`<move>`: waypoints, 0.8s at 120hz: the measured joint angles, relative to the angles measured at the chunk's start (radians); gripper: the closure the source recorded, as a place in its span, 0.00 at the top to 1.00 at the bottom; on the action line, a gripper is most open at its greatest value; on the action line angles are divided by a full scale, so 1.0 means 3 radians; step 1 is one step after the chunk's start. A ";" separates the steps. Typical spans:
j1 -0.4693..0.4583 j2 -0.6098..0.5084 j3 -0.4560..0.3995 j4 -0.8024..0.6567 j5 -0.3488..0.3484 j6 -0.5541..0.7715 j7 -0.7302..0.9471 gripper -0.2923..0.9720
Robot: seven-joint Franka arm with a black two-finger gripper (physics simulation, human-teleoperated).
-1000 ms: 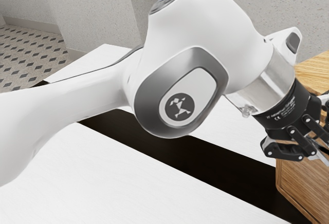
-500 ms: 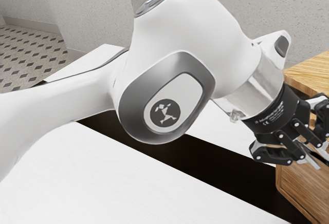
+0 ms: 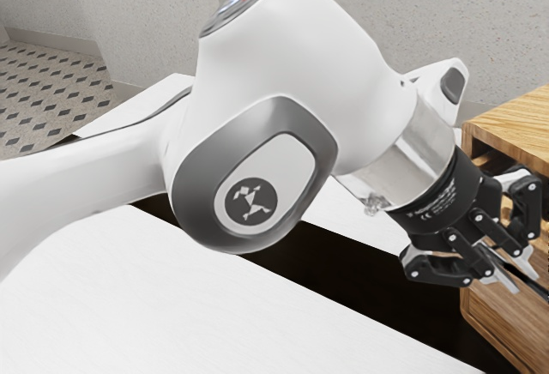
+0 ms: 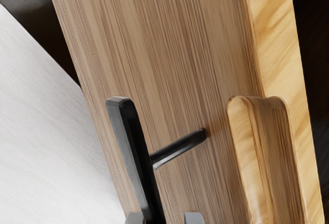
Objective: Pull the drawer handle with one arm to open the drawer
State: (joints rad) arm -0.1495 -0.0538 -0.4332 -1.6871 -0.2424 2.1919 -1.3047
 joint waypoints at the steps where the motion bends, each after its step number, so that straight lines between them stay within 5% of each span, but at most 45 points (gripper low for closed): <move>1: 0.0001 -0.0006 0.0000 -0.0005 -0.0003 0.0000 0.0000 0.23; 96: 0.0142 -0.0445 -0.0095 -0.0412 -0.0144 -0.0003 -0.0006 0.23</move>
State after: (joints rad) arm -0.1067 -0.1872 -0.4617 -1.8106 -0.2856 2.1911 -1.3064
